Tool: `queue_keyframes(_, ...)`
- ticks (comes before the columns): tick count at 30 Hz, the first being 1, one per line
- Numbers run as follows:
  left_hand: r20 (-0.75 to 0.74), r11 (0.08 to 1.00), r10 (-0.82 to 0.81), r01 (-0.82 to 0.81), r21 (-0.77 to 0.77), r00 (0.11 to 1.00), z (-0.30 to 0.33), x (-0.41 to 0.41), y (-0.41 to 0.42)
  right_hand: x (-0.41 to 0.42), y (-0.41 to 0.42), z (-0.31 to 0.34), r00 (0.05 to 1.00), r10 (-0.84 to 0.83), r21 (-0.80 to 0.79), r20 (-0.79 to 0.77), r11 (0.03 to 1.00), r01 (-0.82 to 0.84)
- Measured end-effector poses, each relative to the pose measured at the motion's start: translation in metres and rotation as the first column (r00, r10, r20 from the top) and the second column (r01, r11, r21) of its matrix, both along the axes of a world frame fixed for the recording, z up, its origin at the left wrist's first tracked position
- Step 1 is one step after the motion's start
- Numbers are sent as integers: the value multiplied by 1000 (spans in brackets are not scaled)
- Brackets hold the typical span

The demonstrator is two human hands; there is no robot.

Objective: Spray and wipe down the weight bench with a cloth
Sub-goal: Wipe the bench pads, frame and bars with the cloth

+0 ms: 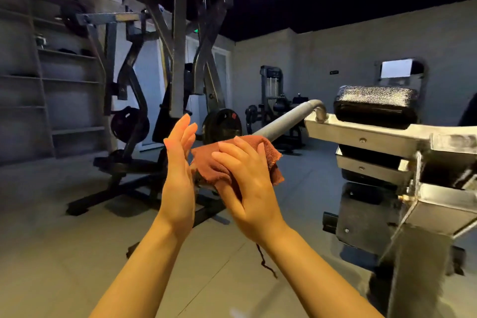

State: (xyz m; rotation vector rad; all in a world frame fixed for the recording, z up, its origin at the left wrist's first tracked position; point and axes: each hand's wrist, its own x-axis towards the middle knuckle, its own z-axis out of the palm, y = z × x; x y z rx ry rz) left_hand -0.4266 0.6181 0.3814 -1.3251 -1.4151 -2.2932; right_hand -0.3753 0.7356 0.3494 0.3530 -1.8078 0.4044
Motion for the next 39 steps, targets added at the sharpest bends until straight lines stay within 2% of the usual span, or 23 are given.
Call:
queue_keyframes(4,-127,1000,1,-5,-29,992,-2,-11,13,-7,20,19,997,-20,20,-70,1000,21)
queue_keyframes(6,-194,998,10,-22,-59,981,-3,-14,22,-11,37,33,994,-28,-37,-108,999,24)
queue_keyframes(9,-244,997,49,-63,-49,969,-5,-17,29,-13,78,49,985,-138,-176,-99,977,119)
queue_keyframes(12,-236,995,62,-77,-56,970,-9,-17,30,-10,115,71,986,-161,-423,33,892,160)
queue_keyframes(17,-292,981,107,-149,-125,950,-7,-18,27,-11,165,108,959,-245,-581,146,763,283)
queue_keyframes(20,-317,967,141,-199,-159,938,-4,-17,25,-16,192,107,962,-221,-707,162,654,269)
queue_keyframes(23,-331,952,171,-242,-185,928,-2,-15,23,-22,200,99,981,-176,-778,85,603,176)
queue_keyframes(25,-321,950,177,-246,-190,930,-1,-14,24,-26,194,94,985,-171,-752,2,649,114)
queue_keyframes(29,-261,960,179,-226,-166,949,-1,-12,27,-25,150,79,987,-109,-562,-117,826,25)
queue_keyframes(32,-232,963,186,-224,-150,955,-1,-9,29,-21,104,60,989,-50,-394,-140,919,-9)
queue_keyframes(35,-194,976,155,-180,-120,969,0,-8,27,-18,51,32,991,33,-219,-130,974,-61)
queue_keyframes(39,-79,999,9,-12,-42,997,0,5,16,-12,-5,0,991,110,-19,-76,994,-111)
